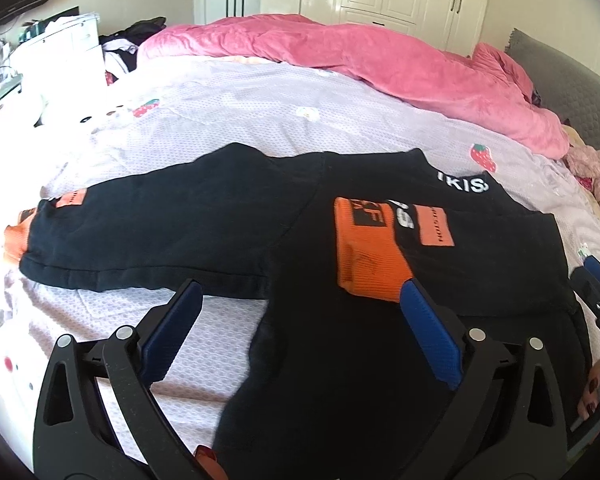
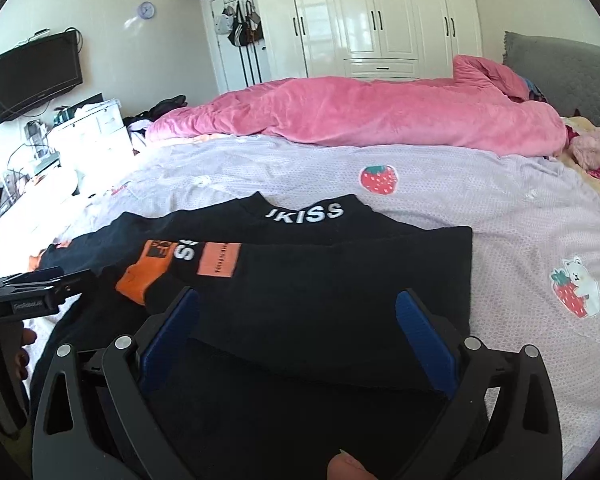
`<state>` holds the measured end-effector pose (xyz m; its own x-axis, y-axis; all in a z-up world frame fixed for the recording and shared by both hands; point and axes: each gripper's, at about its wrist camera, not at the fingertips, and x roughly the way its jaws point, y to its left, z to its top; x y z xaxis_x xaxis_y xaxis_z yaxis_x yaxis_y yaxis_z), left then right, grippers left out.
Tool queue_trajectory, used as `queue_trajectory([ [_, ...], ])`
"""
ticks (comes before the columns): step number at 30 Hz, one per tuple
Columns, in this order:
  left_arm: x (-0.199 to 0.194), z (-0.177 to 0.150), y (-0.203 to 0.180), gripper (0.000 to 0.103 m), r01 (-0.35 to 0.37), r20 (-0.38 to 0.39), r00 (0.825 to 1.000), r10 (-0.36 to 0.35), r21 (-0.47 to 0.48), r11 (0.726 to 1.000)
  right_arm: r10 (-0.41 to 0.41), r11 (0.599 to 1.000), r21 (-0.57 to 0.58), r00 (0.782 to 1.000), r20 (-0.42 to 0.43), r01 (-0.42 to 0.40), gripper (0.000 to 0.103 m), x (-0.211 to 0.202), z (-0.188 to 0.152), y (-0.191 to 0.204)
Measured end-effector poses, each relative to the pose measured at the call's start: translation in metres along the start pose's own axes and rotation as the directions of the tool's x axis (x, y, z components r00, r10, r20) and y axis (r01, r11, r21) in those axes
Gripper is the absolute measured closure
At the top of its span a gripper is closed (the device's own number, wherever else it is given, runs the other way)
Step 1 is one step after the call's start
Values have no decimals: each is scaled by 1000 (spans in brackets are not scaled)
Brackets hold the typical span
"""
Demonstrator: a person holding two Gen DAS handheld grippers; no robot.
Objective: Fold small clothes
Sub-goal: 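Move the left tool to the other sleeve's orange cuff and grasp it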
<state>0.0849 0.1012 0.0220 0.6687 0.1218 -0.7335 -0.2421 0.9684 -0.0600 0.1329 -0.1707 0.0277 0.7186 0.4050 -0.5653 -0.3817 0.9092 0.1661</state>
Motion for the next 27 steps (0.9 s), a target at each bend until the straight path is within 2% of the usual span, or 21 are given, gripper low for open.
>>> queue_trajectory([
  [4,1,2,11,10,-46,8,999,46,-14,999,0,999,-33,1000,7,0,5,-2,2,15],
  [18,-9,9,49,10,-41,40,998,45,-108,993,14,993,-118,1000,9,-13,5,1,9,77],
  [27,-16,13,81,10,-87,65,993,98,-160,983,70,989,-128,997,-29,-73,5,18,12,119],
])
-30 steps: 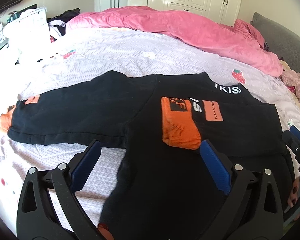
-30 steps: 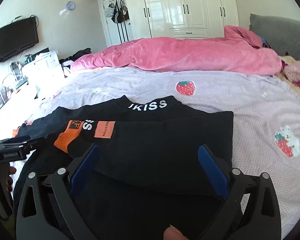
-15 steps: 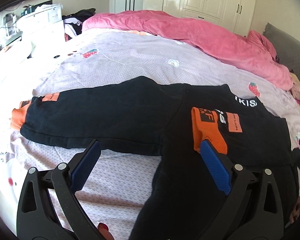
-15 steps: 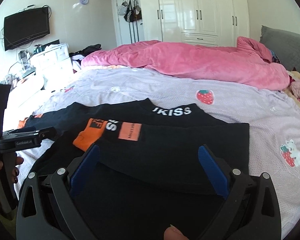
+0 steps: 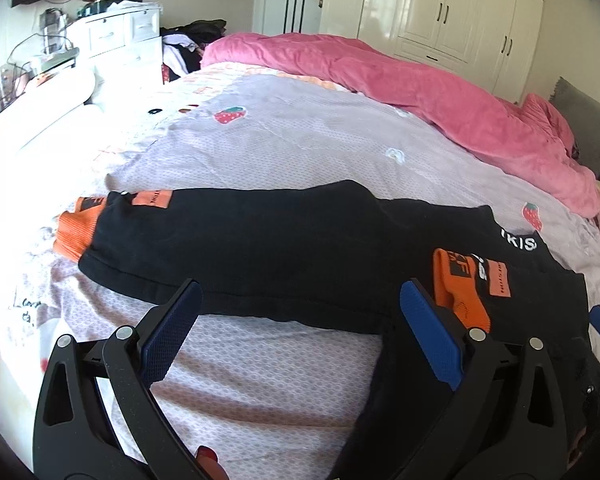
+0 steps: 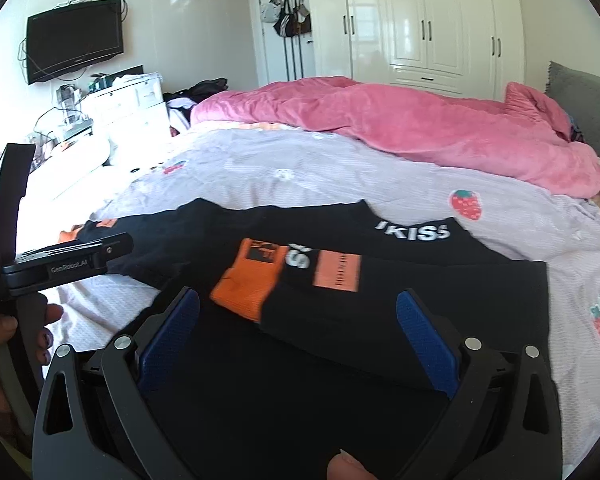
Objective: Fold small clothes
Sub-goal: 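Move the left tool to the other sleeve's orange cuff and grasp it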
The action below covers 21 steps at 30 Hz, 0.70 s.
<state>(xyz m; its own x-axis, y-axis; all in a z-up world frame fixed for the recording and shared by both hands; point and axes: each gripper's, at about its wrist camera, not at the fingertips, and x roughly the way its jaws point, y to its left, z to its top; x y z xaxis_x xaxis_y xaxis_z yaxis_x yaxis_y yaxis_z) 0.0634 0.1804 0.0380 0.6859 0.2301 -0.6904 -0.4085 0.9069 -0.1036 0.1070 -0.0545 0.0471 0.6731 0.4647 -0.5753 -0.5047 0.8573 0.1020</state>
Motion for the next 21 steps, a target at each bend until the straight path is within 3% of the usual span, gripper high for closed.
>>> queue_trajectory([
  [12,10,5,48,10,-65,-12,998,64,-95,993,44,997,-57,997,-62,-47,5,28,2,43],
  [21,24,1,96,10,-129,-53,991,120,-231,964,40,994,-99,997,-66,-47,5,40,14,62],
])
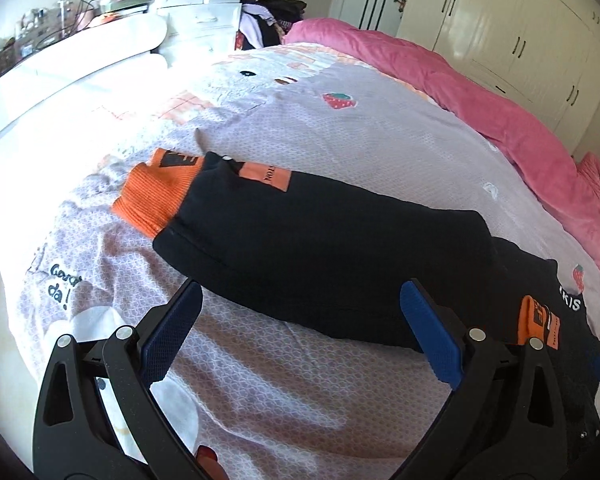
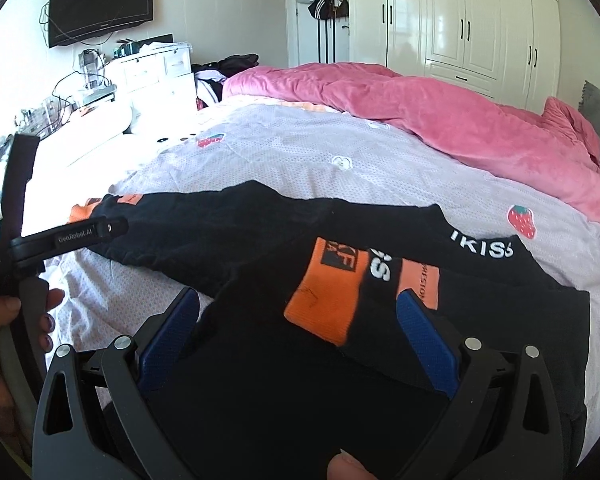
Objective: Fold small clothes
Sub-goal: 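Move the left tool to the other sleeve's orange cuff and grasp it, then lift the cuff with the left tool and fold the sleeve across the back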
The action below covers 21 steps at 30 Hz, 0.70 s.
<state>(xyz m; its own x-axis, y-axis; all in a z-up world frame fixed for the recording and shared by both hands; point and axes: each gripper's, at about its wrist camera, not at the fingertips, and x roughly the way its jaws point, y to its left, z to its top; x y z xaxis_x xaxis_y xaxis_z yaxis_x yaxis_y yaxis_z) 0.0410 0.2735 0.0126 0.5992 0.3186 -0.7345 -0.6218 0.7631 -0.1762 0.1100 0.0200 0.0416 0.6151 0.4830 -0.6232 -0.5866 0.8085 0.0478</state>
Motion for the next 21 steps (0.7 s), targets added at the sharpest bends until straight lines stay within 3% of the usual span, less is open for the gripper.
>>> queue_trajectory([
  [11,40,11,33,10,-26,-69,997,16,-157,987,-23,1000,6,1000,1,23,5,4,8,-9],
  [13,45,18,35,10,-31,-47,999,22,-185,982,-30,999,14,1000,0,30,5,3,6,-14],
  [16,49,26,37,28,-43,-6,999,42,-229,972,-46,998,37,999,-3,46,5,2,2,-25],
  [21,41,30,44,85,-15,62,997,35,-291,957,-51,991,121,999,-15,53,5,2,-6,-46],
])
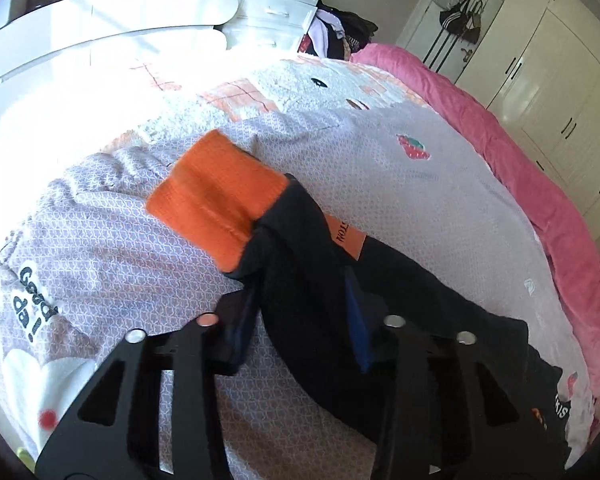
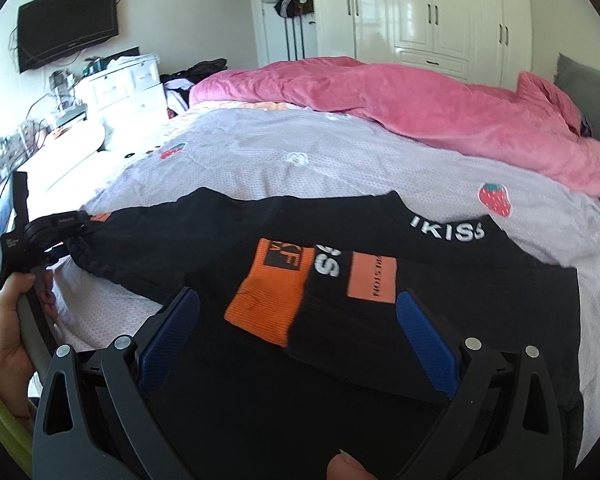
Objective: Fold small clothes
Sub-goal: 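Lift the cuff with the left tool and fold the sleeve across the back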
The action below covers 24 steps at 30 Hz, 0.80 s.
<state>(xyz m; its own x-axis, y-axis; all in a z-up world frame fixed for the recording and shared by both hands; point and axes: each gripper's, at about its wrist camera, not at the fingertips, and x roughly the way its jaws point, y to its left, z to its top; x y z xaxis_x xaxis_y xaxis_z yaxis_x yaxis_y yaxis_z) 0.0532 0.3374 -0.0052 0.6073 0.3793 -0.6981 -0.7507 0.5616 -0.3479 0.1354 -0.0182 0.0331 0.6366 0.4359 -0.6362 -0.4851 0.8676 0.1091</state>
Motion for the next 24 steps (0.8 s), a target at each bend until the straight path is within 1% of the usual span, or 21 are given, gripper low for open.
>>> queue_trajectory([
  [3,-16,2,-2,93,61,38,997,-60,-13,998,1,999,43,1000,-8,-1,5,1,-6,-11],
  [6,-39,1,-15,95,135,84,987,-137,24,991,-8,998,69,1000,-12,9,5,-1,-14,-21],
  [8,-57,-1,-31,95,204,109,972,-210,68,977,-18,996,87,1000,-8,18,5,-4,-20,-28],
  [11,-77,-10,-60,95,268,127,949,-287,150,952,-37,991,128,999,-6,38,5,-10,-28,-44],
  [13,-89,-20,-80,95,324,112,930,-350,203,924,-51,987,151,999,-7,51,5,-14,-33,-53],
  [15,-96,-29,-97,95,351,102,917,-385,250,903,-63,984,168,998,-3,62,5,-18,-36,-63],
  [18,-106,-47,-126,95,406,63,892,-448,323,855,-92,975,201,996,1,90,5,-28,-42,-80],
  [19,-110,-56,-137,95,427,44,881,-470,353,833,-104,970,221,995,4,100,5,-32,-43,-89],
  [21,-108,-72,-151,95,447,12,871,-491,394,803,-119,962,250,993,10,112,5,-37,-44,-103],
  [22,-109,-82,-162,95,468,-18,861,-508,419,778,-126,956,267,992,13,118,5,-39,-44,-109],
  [23,-109,-89,-163,95,482,-39,854,-519,436,760,-133,950,288,991,18,123,5,-43,-45,-117],
  [24,-111,-100,-167,95,498,-68,845,-531,460,735,-138,944,304,990,21,125,5,-45,-45,-123],
])
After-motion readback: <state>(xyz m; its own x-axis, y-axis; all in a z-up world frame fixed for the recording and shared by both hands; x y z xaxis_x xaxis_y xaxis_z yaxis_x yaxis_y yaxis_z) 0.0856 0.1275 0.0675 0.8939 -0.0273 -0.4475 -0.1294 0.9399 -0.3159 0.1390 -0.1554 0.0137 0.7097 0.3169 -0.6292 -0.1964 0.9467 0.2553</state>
